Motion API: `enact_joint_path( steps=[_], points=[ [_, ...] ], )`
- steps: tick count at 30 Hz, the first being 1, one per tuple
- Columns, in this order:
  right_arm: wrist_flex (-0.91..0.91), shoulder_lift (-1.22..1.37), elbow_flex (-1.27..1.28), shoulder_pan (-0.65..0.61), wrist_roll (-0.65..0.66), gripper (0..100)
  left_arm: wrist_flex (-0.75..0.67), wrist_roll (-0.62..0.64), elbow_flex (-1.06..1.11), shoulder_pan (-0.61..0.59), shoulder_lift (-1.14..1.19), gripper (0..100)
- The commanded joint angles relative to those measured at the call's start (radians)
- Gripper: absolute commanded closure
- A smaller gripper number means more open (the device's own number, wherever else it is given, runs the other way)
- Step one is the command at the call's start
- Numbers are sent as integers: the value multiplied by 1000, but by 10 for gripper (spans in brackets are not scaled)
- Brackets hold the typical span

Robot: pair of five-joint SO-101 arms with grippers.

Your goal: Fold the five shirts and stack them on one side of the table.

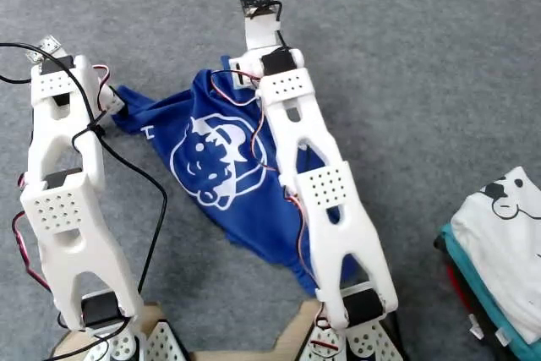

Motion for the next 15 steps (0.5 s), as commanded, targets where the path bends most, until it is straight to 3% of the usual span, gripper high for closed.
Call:
enact_joint_path(
  steps=[1, 6, 11, 15],
  points=[
    [23, -8, -4, -25, 14, 835, -14, -2, -43, -15, -5, 804],
    [28, -10, -4, -27, 21, 836, -14, -2, -43, -20, -5, 804],
    [28, -10, -4, -27, 21, 942, -14, -2, -43, -20, -5, 804],
    [28, -10, -7, -27, 20, 961, -14, -2, -43, -20, -5, 804]
  ],
)
